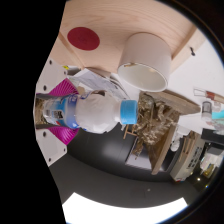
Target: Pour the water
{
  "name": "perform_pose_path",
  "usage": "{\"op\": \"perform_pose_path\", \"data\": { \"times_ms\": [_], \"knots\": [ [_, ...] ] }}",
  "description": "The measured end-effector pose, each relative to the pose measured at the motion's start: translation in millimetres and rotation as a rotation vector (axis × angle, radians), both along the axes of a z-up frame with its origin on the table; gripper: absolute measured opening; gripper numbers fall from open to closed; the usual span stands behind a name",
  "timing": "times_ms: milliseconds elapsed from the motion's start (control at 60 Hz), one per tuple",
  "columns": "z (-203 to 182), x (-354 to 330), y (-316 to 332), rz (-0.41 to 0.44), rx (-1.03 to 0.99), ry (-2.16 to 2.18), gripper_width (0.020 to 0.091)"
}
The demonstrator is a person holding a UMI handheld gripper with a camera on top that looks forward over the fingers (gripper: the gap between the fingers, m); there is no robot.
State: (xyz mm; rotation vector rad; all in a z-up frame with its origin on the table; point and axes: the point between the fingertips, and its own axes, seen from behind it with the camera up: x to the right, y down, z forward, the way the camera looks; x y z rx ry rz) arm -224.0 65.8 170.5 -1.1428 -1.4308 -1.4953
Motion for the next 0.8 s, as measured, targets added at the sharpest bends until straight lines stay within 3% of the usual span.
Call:
{"op": "perform_pose_path", "data": {
  "times_ms": [250, 417, 800],
  "knots": [
    [2.5, 18.1, -21.6, -0.157, -0.111, 0.900, 0.0344],
    [-33.8, 13.8, -26.1, -0.219, -0.220, 1.431, 0.0344],
    [-115.2, 18.0, -21.2, -0.247, -0.314, 1.802, 0.0360]
  ]
}}
